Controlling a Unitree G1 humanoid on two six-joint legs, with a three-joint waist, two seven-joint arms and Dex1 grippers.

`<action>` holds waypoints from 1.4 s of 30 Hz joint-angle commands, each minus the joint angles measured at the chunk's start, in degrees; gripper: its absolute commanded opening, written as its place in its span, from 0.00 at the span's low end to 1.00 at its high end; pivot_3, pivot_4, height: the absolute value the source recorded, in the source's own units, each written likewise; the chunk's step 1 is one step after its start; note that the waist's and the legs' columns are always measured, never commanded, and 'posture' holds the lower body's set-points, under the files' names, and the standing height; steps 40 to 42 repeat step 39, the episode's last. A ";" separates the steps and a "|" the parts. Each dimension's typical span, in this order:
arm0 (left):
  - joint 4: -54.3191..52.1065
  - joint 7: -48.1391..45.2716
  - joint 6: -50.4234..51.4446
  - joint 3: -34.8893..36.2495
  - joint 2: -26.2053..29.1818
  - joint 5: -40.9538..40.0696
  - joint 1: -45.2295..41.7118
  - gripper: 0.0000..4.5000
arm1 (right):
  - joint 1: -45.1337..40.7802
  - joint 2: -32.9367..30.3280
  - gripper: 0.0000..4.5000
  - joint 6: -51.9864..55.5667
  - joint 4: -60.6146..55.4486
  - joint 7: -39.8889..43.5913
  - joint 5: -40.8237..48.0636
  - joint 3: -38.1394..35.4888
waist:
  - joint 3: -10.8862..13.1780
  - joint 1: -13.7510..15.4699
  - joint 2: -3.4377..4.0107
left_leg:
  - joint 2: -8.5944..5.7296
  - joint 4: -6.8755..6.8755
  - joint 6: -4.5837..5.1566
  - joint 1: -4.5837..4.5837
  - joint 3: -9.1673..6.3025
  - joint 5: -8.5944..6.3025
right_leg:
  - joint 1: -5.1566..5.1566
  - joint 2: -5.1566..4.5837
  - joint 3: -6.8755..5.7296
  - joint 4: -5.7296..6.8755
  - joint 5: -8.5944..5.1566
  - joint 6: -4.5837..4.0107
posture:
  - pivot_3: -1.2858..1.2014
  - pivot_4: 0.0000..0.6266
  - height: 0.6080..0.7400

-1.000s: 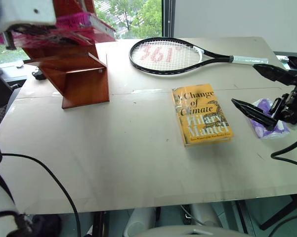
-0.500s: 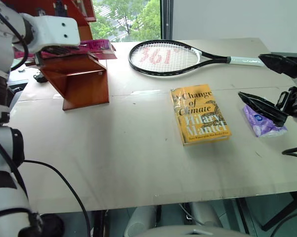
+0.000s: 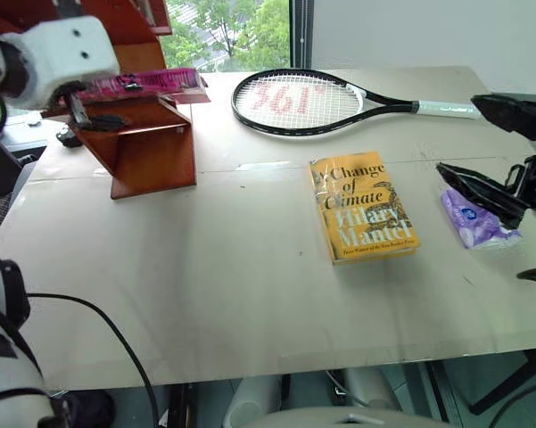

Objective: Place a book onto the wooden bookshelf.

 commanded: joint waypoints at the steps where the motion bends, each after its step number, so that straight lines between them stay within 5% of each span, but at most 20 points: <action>1: -13.18 -3.77 12.12 9.89 0.63 -12.67 1.57 0.99 | -1.77 -0.45 1.00 0.39 -0.36 -0.68 2.35 -1.68 | 0.00 0.11 -0.01 | 0.00 0.00 0.00 -0.01 -0.01 0.00 | 0.00 -0.01 -0.02 -0.01 0.00 0.00 | 0.52 0.24 1.00; 7: -30.11 -2.13 37.05 21.44 -5.56 -34.30 8.74 0.99 | -4.06 -0.97 1.00 1.93 0.19 -1.25 4.06 -1.35 | -0.05 0.11 0.08 | 0.00 0.02 0.00 0.07 -0.05 0.00 | 0.11 -0.02 -0.07 0.06 0.00 0.00 | 0.52 0.24 1.00; 9: -35.21 4.62 44.58 25.82 -13.22 -40.09 11.05 0.99 | -4.65 -1.31 1.00 2.72 0.11 -1.71 4.82 -1.52 | -0.05 0.15 0.08 | 0.03 0.01 0.01 0.24 -0.02 0.00 | 0.23 -0.01 -0.04 0.09 0.00 0.00 | 0.52 0.24 1.00; 15: -45.93 26.00 41.04 29.07 -38.20 -44.30 25.17 0.99 | -2.77 -3.65 1.00 7.18 -1.40 -5.58 5.96 -2.57 | -0.06 0.55 0.06 | 0.03 0.40 0.01 0.20 -0.07 -0.01 | 0.39 -0.01 -0.12 0.12 0.03 0.00 | 0.52 0.24 1.00; 18: -46.55 30.62 33.85 25.76 -43.05 -41.47 35.64 0.99 | 3.87 -5.15 1.00 10.45 -4.55 -8.93 2.52 -2.81 | -0.06 0.50 0.01 | 0.04 0.52 0.01 0.21 -0.06 -0.02 | 0.46 0.01 -0.10 0.03 0.04 0.01 | 0.52 0.24 1.00; 30: -40.61 25.83 15.67 24.24 -35.97 -41.44 61.91 0.99 | 40.86 -1.05 1.00 12.04 -11.10 -7.71 -12.74 -16.16 | -0.16 3.22 0.11 | 0.08 0.30 0.05 0.52 0.06 -0.05 | 0.65 0.04 0.03 -0.02 0.15 -0.02 | 0.52 0.24 1.00; 35: -39.31 22.88 14.08 25.77 -31.18 -43.16 66.54 0.99 | 45.08 1.81 1.00 9.47 -10.42 -6.07 -15.97 -17.60 | -0.16 3.09 0.17 | 0.12 -0.16 0.08 1.37 0.18 -0.07 | 1.42 0.04 0.14 -0.29 0.14 0.00 | 0.52 0.24 1.00; 42: -38.19 21.79 12.57 25.62 -28.69 -43.79 68.47 0.99 | 44.98 3.00 1.00 8.72 -10.35 -6.38 -17.28 -15.78 | -0.18 2.87 0.24 | 0.24 -0.21 0.07 1.44 0.24 -0.07 | 1.42 0.15 0.18 -0.29 0.13 -0.01 | 0.52 0.24 1.00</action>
